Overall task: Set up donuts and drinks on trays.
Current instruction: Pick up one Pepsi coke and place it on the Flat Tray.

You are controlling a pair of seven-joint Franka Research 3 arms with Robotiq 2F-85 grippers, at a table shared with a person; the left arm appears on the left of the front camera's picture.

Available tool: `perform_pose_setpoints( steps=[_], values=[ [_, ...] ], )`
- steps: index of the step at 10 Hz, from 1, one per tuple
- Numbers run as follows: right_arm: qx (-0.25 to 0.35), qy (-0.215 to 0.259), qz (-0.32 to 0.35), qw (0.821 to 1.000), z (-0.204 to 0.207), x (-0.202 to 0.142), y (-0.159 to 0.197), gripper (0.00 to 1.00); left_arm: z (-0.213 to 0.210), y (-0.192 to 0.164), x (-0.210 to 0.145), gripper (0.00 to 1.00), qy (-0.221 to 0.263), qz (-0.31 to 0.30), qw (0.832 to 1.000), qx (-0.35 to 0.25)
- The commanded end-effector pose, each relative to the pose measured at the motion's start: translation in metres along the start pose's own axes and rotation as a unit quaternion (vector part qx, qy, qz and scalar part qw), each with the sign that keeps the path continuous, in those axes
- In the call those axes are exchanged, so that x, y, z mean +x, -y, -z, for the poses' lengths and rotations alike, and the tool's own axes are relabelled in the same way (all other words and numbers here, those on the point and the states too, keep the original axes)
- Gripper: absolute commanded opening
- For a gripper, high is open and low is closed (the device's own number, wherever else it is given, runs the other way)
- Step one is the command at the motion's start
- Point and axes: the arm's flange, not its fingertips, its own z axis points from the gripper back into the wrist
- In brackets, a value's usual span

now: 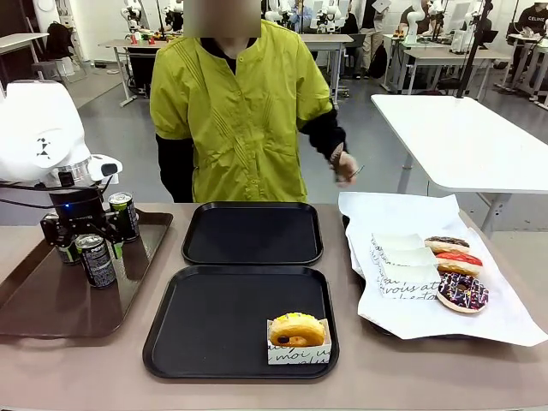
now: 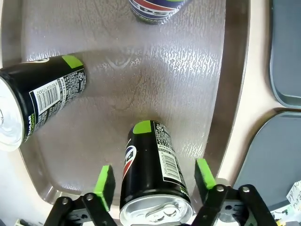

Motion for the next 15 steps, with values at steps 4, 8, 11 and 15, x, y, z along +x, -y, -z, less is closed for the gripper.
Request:
perform_pose_setpoints(
  steps=[4, 8, 11, 15],
  values=[
    [0.008, -0.001, -0.006, 1.0, 0.001, 0.002, 0.0, 1.0, -0.003, -0.001, 0.0, 0.0, -0.012, 0.004, 1.0, -0.005],
    [0.008, -0.001, -0.006, 1.0, 0.001, 0.002, 0.0, 1.0, -0.04, 0.002, -0.005, 0.58, -0.041, 0.021, 0.999, 0.007],
    [0.008, -0.001, -0.006, 1.0, 0.001, 0.002, 0.0, 1.0, -0.113, 0.007, -0.027, 0.58, -0.05, 0.068, 0.996, 0.015],
    [0.008, -0.001, -0.006, 1.0, 0.001, 0.002, 0.0, 1.0, -0.153, -0.004, -0.042, 0.58, -0.039, 0.034, 0.999, -0.003]
  ],
)
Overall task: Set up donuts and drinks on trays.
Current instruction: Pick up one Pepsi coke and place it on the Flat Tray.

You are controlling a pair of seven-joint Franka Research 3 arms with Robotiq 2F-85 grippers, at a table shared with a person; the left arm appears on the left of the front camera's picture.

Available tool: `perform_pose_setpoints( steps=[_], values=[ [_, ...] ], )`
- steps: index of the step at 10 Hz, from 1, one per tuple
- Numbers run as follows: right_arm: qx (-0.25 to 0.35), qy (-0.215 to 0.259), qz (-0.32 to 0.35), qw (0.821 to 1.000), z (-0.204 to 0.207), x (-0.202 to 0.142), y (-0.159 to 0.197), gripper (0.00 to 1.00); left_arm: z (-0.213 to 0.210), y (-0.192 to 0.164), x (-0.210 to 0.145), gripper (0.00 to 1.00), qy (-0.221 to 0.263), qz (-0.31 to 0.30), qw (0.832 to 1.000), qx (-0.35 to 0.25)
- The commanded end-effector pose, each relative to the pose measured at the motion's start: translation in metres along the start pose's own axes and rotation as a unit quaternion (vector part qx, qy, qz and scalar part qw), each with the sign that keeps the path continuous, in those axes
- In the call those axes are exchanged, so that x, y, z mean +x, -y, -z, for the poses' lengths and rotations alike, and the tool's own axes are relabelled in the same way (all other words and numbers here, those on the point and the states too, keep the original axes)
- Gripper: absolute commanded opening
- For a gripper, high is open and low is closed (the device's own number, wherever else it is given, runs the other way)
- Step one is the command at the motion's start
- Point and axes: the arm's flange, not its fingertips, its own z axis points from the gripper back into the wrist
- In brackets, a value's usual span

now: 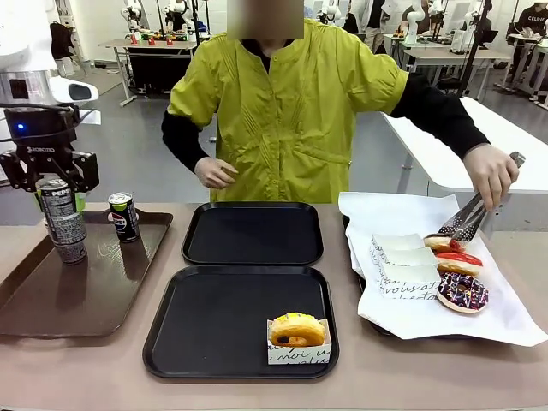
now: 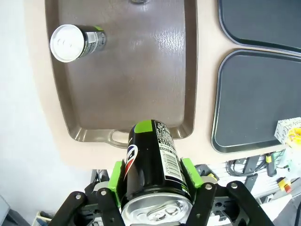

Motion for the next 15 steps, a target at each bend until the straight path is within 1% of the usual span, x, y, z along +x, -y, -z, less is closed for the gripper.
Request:
perform_pose_setpoints(
  steps=[1, 3, 4, 6, 9, 11, 13, 15],
  values=[
    [0.008, -0.001, -0.006, 1.0, 0.001, 0.002, 0.0, 1.0, 0.004, 0.004, 0.002, 0.58, -0.002, 0.006, 1.0, 0.003],
    [0.008, -0.001, -0.006, 1.0, 0.001, 0.002, 0.0, 1.0, 0.001, -0.001, 0.0, 0.59, -0.001, -0.001, 1.0, 0.0],
    [0.008, -0.001, -0.006, 1.0, 0.001, 0.002, 0.0, 1.0, -0.001, 0.021, 0.012, 0.59, 0.026, 0.0, 1.0, 0.014],
    [0.008, -0.001, -0.006, 1.0, 0.001, 0.002, 0.0, 1.0, -0.013, 0.067, 0.042, 0.59, 0.049, 0.024, 0.998, 0.035],
    [0.008, -0.001, -0.006, 1.0, 0.001, 0.002, 0.0, 1.0, -0.017, 0.114, 0.082, 0.59, 0.076, 0.053, 0.995, 0.037],
    [0.008, -0.001, -0.006, 1.0, 0.001, 0.002, 0.0, 1.0, -0.013, 0.138, 0.106, 0.59, 0.087, 0.068, 0.993, 0.03],
    [0.008, -0.001, -0.006, 1.0, 0.001, 0.002, 0.0, 1.0, -0.001, 0.165, 0.128, 0.59, 0.102, 0.089, 0.991, 0.019],
    [0.008, -0.001, -0.006, 1.0, 0.001, 0.002, 0.0, 1.0, 0.013, 0.18, 0.14, 0.59, 0.103, 0.098, 0.99, 0.014]
  ],
)
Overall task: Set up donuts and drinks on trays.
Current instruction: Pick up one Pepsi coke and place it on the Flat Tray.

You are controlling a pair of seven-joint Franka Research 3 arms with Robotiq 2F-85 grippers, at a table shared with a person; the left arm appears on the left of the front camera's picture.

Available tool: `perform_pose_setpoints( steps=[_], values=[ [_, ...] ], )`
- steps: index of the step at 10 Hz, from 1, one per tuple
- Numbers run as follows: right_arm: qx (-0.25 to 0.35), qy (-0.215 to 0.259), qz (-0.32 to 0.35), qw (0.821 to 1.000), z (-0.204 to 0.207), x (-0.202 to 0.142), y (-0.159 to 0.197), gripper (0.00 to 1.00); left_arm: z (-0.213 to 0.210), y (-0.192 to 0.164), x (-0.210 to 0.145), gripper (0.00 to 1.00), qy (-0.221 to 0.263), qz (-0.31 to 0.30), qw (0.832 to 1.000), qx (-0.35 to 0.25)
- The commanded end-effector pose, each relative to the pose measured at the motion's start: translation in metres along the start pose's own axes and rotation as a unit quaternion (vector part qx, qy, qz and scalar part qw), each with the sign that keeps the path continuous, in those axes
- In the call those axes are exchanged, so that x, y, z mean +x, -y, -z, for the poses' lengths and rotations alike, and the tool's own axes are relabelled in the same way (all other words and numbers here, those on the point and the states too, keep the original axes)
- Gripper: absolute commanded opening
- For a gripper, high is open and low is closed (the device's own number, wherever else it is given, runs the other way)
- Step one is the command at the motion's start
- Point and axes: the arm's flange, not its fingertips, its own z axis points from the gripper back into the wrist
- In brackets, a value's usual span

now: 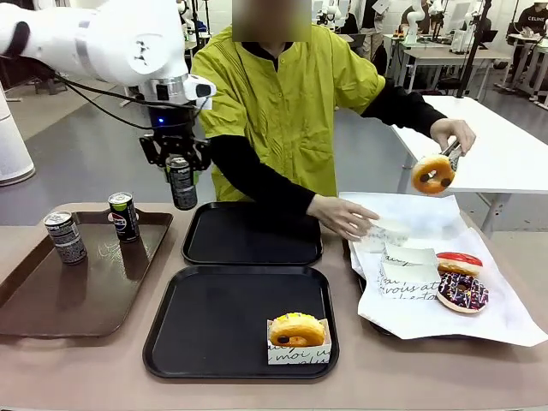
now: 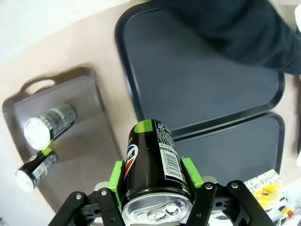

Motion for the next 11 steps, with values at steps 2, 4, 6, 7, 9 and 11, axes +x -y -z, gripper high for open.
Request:
perform_pose_setpoints(
  steps=[2, 4, 6, 7, 9, 11],
  values=[
    [0.008, -0.001, -0.006, 1.0, 0.001, 0.002, 0.0, 1.0, 0.002, -0.001, -0.005, 0.59, -0.042, -0.018, 0.999, 0.022],
    [0.008, -0.001, -0.006, 1.0, 0.001, 0.002, 0.0, 1.0, -0.051, -0.049, -0.143, 0.59, -0.135, 0.035, 0.99, -0.001],
    [0.008, -0.001, -0.006, 1.0, 0.001, 0.002, 0.0, 1.0, -0.069, -0.066, -0.226, 0.59, -0.117, 0.096, 0.988, 0.014],
    [0.008, -0.001, -0.006, 1.0, 0.001, 0.002, 0.0, 1.0, -0.064, -0.065, -0.23, 0.59, -0.125, 0.099, 0.987, 0.023],
    [0.008, -0.001, -0.006, 1.0, 0.001, 0.002, 0.0, 1.0, -0.063, -0.066, -0.23, 0.59, -0.121, 0.087, 0.989, 0.02],
    [0.008, -0.001, -0.006, 1.0, 0.001, 0.002, 0.0, 1.0, -0.072, -0.065, -0.248, 0.59, -0.136, 0.091, 0.986, 0.02]
  ],
)
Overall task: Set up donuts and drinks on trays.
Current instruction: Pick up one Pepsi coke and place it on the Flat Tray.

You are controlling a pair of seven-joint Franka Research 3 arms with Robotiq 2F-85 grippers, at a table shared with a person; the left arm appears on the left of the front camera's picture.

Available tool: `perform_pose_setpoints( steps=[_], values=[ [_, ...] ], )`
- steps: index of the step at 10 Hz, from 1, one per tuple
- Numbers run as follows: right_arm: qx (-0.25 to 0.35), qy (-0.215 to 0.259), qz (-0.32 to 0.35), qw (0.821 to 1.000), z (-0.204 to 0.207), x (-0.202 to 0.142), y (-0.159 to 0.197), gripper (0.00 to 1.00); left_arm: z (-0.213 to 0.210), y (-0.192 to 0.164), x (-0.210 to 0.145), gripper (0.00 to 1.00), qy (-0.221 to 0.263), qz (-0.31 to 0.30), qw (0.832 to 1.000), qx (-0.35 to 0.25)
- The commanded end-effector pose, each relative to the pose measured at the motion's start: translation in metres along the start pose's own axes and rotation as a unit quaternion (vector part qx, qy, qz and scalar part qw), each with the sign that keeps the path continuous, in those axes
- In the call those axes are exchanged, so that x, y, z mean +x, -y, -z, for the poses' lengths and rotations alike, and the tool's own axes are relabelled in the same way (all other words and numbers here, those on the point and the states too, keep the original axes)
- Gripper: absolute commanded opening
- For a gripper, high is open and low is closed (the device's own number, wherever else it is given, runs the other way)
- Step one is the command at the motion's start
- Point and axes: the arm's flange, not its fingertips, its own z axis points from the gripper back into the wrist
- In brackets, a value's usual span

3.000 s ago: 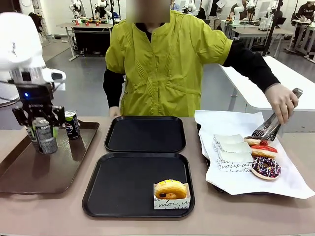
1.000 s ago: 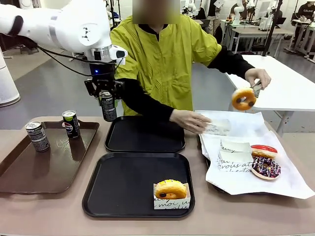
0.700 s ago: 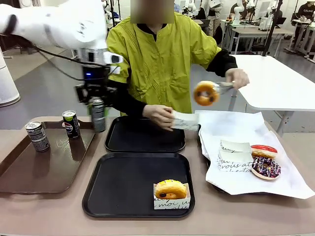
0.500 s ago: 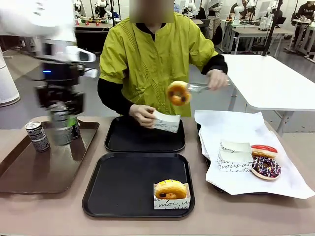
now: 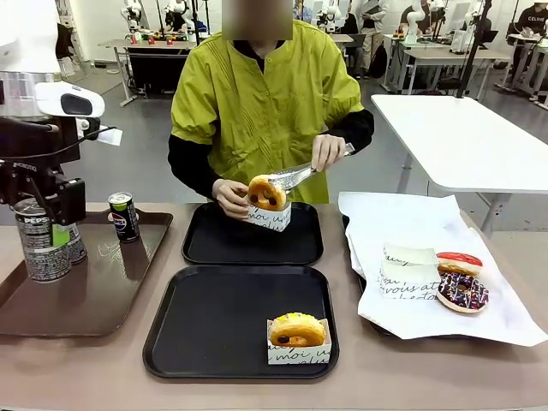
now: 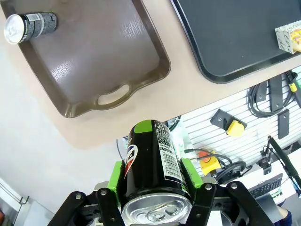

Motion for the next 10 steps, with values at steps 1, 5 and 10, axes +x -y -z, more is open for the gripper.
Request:
perform_pose_setpoints(
  steps=[1, 5, 10],
  values=[
    [0.008, 0.001, -0.008, 1.0, 0.0, 0.001, 0.0, 1.0, -0.002, 0.002, -0.006, 0.59, -0.004, 0.004, 1.0, 0.001],
    [0.008, 0.001, -0.008, 1.0, 0.0, 0.001, 0.0, 1.0, -0.002, 0.002, -0.006, 0.59, -0.004, 0.004, 1.0, 0.001],
    [0.008, 0.001, -0.008, 1.0, 0.0, 0.001, 0.0, 1.0, 0.0, 0.006, 0.007, 0.59, 0.005, 0.017, 1.0, 0.001]
  ],
)
